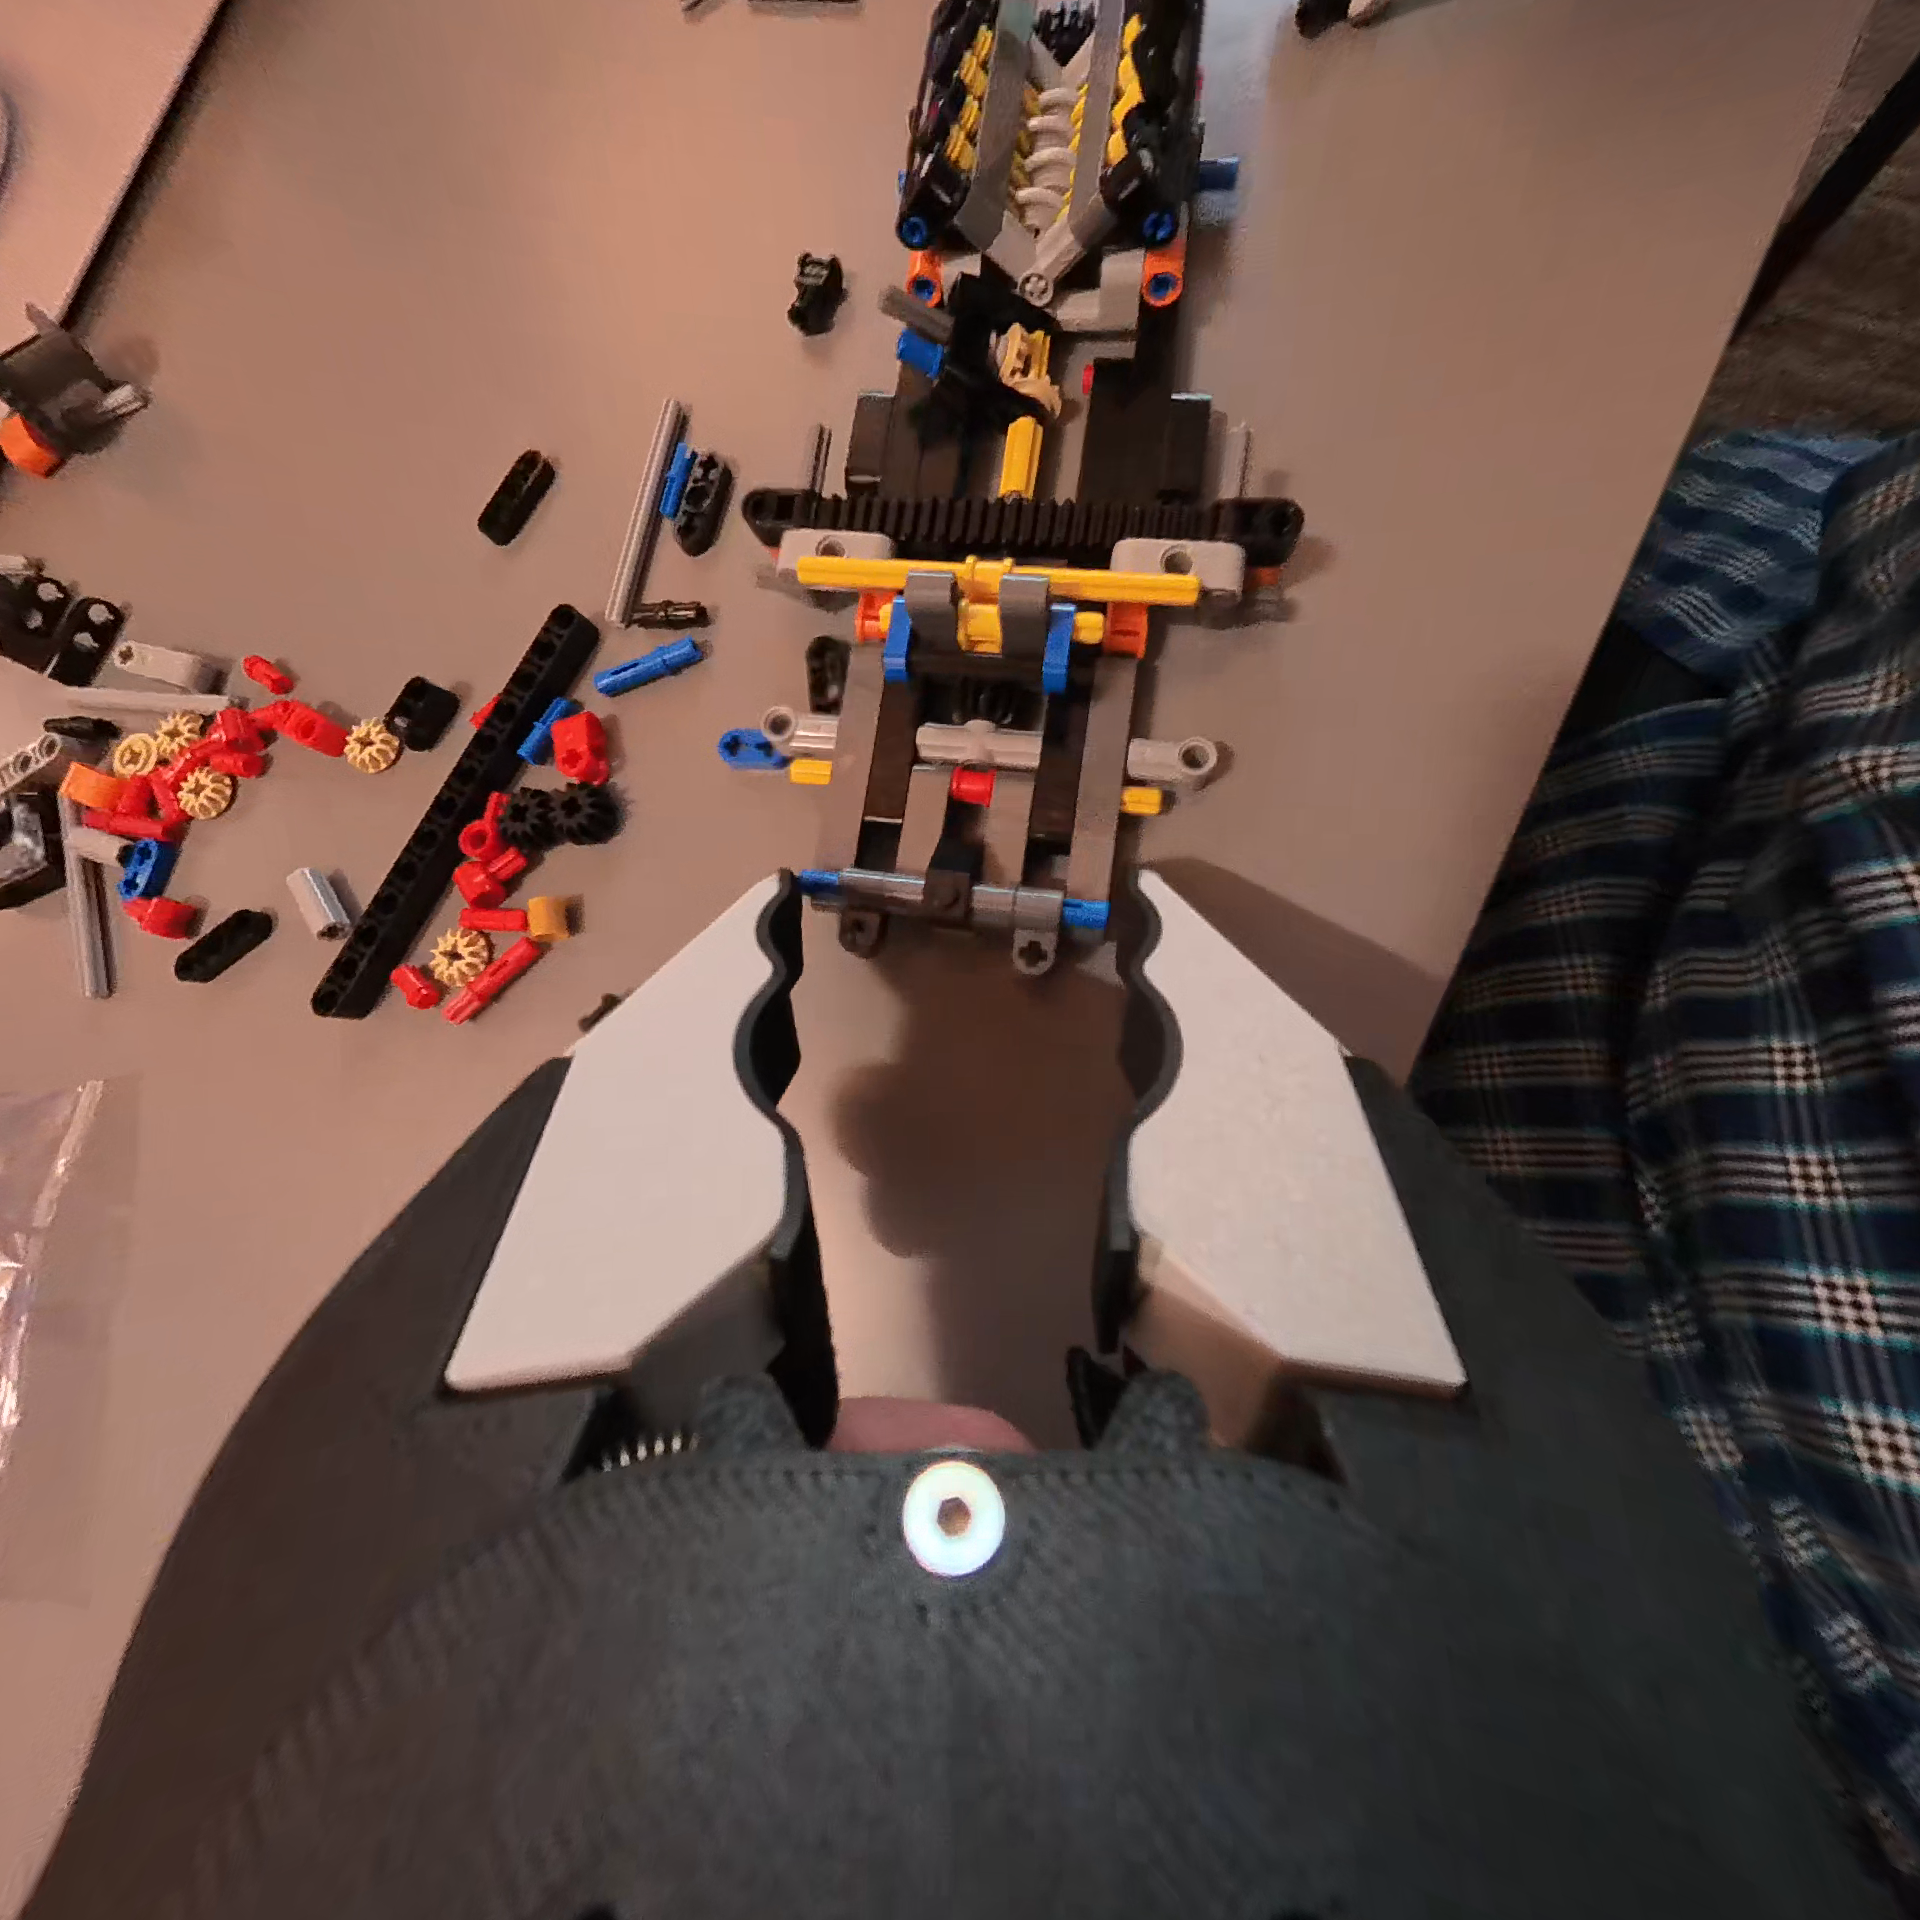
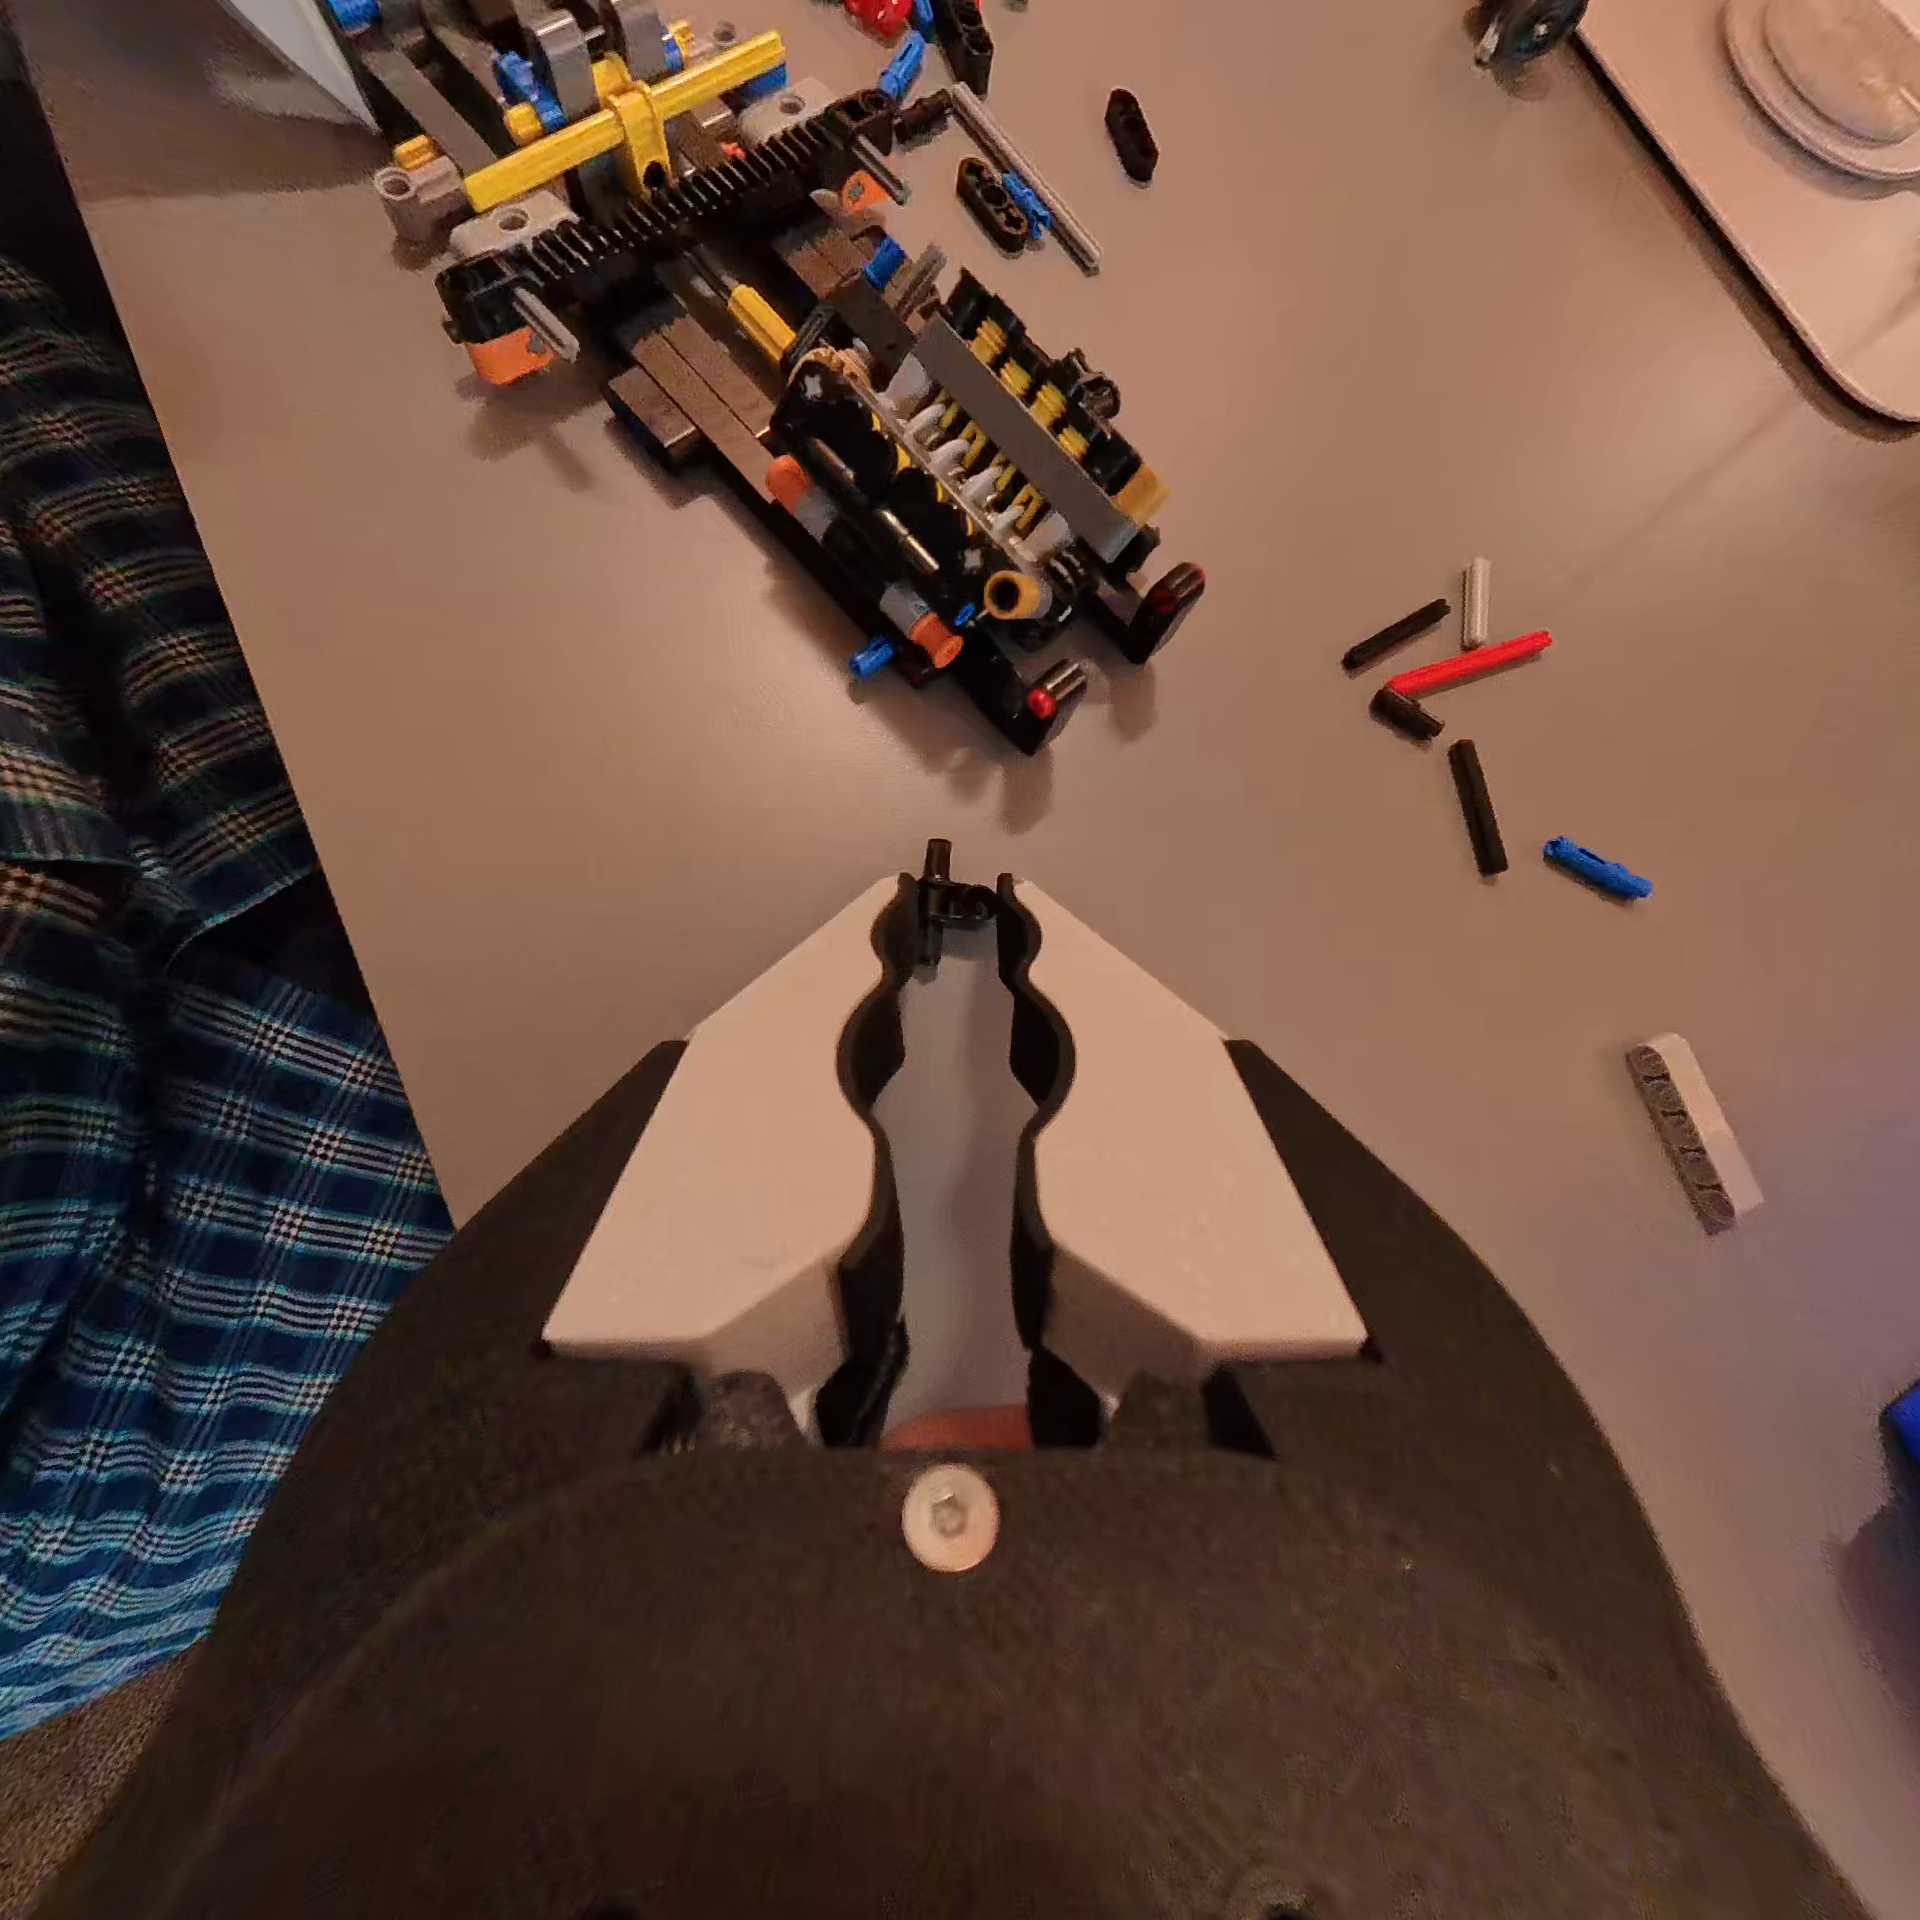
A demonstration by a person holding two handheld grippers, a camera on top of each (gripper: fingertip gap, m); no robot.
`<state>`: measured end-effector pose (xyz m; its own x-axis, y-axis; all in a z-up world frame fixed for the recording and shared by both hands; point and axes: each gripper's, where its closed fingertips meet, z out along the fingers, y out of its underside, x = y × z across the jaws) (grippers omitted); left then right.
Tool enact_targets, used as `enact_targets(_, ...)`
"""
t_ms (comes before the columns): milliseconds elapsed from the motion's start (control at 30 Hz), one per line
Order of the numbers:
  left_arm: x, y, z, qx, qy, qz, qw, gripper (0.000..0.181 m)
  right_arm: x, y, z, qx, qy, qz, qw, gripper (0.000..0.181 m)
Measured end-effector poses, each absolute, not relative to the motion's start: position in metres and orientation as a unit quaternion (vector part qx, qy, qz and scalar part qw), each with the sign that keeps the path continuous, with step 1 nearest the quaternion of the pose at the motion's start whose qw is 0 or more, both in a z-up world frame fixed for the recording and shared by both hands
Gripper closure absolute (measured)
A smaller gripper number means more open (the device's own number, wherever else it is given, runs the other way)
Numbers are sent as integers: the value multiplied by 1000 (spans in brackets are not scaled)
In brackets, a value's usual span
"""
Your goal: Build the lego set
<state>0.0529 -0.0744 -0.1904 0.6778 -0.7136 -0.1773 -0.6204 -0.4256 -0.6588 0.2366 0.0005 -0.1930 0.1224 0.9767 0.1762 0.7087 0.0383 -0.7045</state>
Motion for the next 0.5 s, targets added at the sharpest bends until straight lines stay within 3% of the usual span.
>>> enact_targets(500, 91, -74, -189, -844, 373, -26, 385, 136, 245, -8, -188, -658, -619, 195, 382, 169)
